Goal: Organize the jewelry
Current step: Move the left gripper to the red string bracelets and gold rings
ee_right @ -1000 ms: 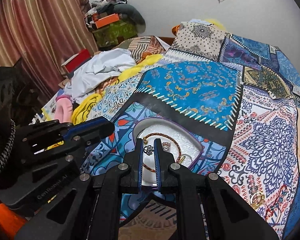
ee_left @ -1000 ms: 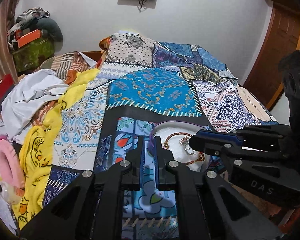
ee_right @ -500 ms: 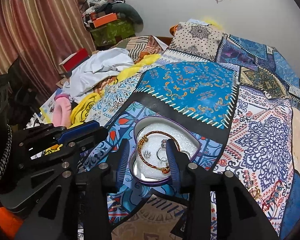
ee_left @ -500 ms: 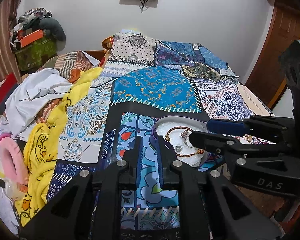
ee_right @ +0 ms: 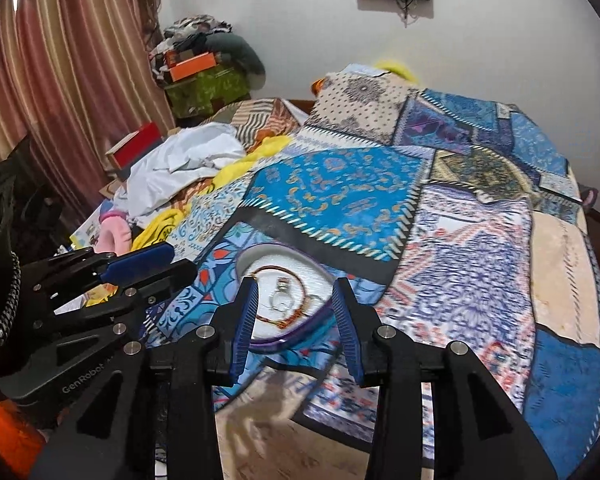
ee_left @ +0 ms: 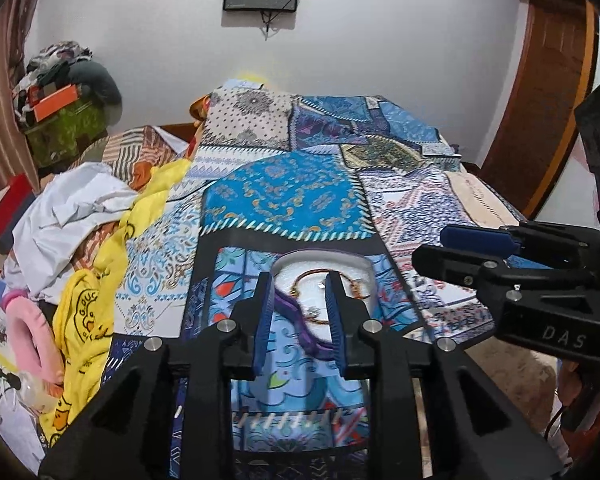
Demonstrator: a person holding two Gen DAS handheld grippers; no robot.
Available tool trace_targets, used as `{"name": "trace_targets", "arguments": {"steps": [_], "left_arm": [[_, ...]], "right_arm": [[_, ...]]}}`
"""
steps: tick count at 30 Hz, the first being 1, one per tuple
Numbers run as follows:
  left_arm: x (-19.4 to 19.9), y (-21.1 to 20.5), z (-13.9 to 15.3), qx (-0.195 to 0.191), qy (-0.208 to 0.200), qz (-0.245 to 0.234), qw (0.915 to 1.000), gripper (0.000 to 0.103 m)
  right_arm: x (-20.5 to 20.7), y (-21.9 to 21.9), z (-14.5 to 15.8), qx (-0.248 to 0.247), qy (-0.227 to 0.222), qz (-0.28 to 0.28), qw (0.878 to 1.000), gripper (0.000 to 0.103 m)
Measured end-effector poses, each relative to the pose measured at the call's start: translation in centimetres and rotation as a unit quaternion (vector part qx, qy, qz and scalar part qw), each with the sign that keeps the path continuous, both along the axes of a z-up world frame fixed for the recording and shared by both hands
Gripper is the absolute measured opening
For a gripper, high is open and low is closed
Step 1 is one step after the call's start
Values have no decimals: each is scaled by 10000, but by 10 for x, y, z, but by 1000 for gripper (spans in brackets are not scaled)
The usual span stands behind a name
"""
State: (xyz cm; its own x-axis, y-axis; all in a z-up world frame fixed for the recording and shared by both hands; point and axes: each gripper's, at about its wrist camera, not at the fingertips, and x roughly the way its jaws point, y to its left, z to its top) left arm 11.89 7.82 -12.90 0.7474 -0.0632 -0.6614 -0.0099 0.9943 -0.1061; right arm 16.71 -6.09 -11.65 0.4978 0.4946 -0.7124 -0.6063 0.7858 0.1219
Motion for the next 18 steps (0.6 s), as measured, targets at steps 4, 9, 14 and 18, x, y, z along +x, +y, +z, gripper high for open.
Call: {"name": "trace_targets", "arguments": {"steps": [4,9,14,18], "left_arm": [[2,-17,8,37,-64,-113,9999,30],[7,-45,15,60,-128,-317,9994,33],[14,-75,17,51,-115,-553,9984,37],[20,-98,13,81,-28,-782,9969,37]], "right_arm": [[-3,-20,7,65,-82,-172,9998,35],[-4,-56,17,115,-233,-506,9984,35],[0,-89,26,173,-358,-871,9954,35],[3,-118,29,211,-413,-1186,9919,35]]}}
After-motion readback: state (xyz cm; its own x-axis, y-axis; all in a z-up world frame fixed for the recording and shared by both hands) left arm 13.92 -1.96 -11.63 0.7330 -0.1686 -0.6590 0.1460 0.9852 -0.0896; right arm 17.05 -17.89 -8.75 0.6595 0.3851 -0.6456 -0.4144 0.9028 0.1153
